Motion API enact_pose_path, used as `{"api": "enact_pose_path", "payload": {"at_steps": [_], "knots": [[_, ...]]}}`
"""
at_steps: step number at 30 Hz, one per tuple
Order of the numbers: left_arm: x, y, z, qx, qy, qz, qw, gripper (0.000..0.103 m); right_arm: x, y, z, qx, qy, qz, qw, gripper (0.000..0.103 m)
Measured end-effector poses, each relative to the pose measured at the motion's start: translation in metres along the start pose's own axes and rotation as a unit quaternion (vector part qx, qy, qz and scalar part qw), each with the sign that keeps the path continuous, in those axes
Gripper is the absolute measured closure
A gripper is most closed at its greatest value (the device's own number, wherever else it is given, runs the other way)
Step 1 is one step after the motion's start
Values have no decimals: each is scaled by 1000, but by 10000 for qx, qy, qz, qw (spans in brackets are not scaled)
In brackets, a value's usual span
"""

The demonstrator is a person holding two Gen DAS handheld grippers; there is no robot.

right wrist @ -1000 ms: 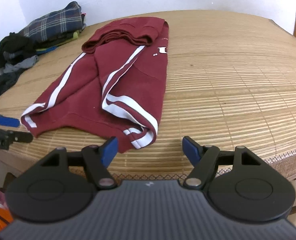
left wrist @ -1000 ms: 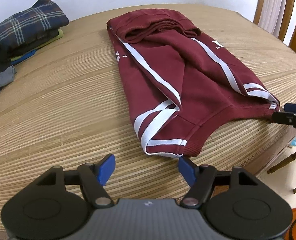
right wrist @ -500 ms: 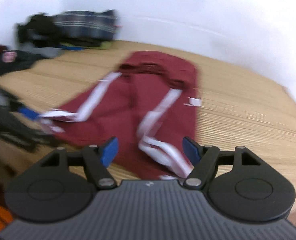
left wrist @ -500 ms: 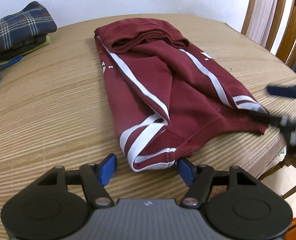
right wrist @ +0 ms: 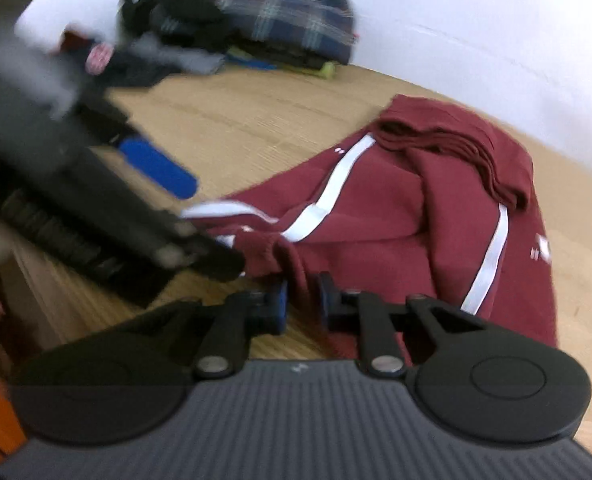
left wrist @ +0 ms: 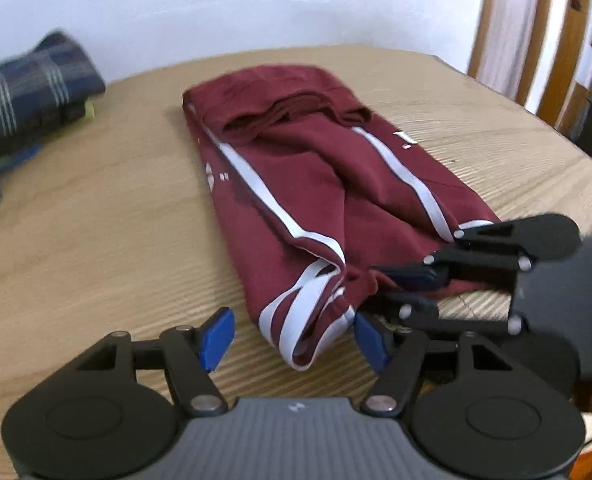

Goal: Fold clothes

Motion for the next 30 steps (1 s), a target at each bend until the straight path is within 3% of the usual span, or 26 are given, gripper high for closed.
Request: {"api": "enact_pose_path", "payload": {"at_steps": [3, 8, 10, 11, 12, 13, 15, 17, 19, 20, 23, 25, 30], "knots": [[1, -6, -6, -127, 300, 573, 9978, 35, -10, 6, -7, 11, 286, 418, 9987, 88], [-5, 4, 8, -508, 748, 1372, 9864, 39, -22, 16, -16, 0, 730, 923, 9931, 88], [-11, 12, 18, -674, 717, 1667, 9811, 55, -21, 19, -18, -2, 731, 839, 9938, 88], [-14, 14, 24, -684, 676, 1826, 9785, 78, -20, 19, -18, 47, 774, 742, 9942, 88], [-18, 16, 28, -635, 603, 1958, 9767, 86, -19, 18, -18, 120, 792, 666, 9946, 87], [-20, 17, 31, -618, 544, 2041, 9755, 87, -22, 15, -22, 186, 741, 627, 9951, 86], [-17, 19, 31, -605, 421, 2030, 9764, 89, -30, 6, -33, 313, 591, 559, 9962, 81], [-7, 24, 29, -518, 129, 1656, 9848, 89, -40, -10, -51, 341, 223, 437, 9982, 62], [2, 28, 27, -463, -147, 1215, 9914, 89, -55, -38, -70, 353, -550, 210, 9976, 37], [5, 32, 25, -464, -264, 1014, 9934, 89, -62, -52, -76, 411, -944, 63, 9947, 33], [10, 48, 17, -525, -547, 604, 9953, 89, -74, -81, -77, 630, -1567, -240, 9853, 31], [12, 58, 13, -547, -688, 466, 9950, 89, -75, -85, -70, 640, -1682, -344, 9831, 31], [6, 68, 13, -532, -564, 620, 9951, 89, -72, -77, -47, 217, -2049, -556, 9770, 32]]}}
Point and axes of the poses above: each gripper's, at about its wrist camera, not at the fingertips, and z roughly the way its jaws point, x to its left, y to its top, the point moved 8 cm from there along z, roughly the way its jaws point, and after that the axes turned 12 degrees about x, right-handed, at the moved point
